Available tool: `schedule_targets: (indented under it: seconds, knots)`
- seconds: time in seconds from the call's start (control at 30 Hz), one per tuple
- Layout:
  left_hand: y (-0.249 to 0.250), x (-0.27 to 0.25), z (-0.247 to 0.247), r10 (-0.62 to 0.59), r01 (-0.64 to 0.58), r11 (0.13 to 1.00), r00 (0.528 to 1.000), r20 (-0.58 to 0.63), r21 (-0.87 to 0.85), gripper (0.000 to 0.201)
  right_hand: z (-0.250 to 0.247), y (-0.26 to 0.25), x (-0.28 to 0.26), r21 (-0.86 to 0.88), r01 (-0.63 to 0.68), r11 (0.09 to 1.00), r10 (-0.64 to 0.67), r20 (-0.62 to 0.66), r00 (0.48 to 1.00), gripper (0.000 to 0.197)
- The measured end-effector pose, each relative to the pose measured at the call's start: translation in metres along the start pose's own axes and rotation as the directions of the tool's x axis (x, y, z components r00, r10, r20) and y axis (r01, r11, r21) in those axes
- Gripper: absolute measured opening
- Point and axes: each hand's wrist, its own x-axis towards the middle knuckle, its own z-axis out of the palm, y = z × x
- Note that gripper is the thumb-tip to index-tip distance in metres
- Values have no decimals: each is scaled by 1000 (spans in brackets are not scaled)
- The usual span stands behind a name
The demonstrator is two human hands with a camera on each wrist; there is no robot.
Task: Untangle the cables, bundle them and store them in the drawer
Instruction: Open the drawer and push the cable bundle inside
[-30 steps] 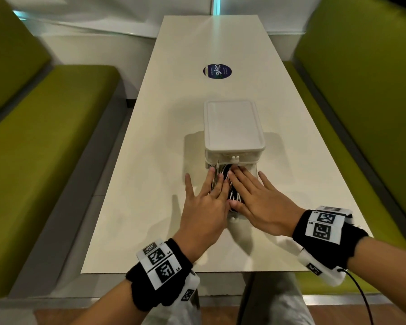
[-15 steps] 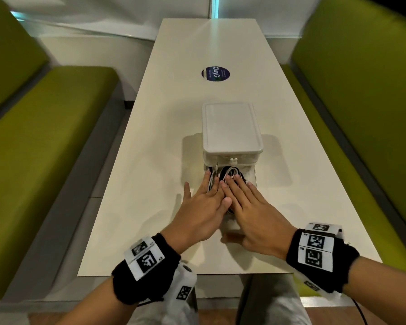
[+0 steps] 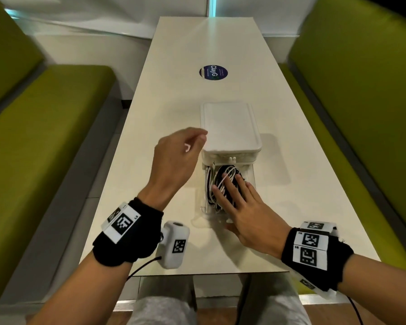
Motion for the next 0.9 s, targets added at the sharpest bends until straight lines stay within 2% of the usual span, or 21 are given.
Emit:
schedule_targets:
  seconds: [0.07,0.13,0.33,0.6,0.77,0.9]
  knots:
    - [-1,10,5,65,-65,997,998,-11,43,22,-1,-1,0,-2,-3,1000,3,-3,1000,96]
    - [-4,18,12,103,-108,987,994,43,121,26,-1,-3,1,5,-12,1000,12,8,1000,93]
    - [-10,22,29,10,-62,972,975,224,227,33,-6,-1,1,118,-42,992,41,12,999,89]
    - [-21,16,29,6,-76,965,963,268,252,36,-10,4,2,176,-37,984,35,14,999,84]
    - [-20,20,27,130,-234,912,944,302,338,43,-2,2,4,92,-29,995,29,3,1000,83]
    - [-25,18,31,214,-306,893,934,285,331,36,0,2,5,79,-28,996,28,1,1000,82]
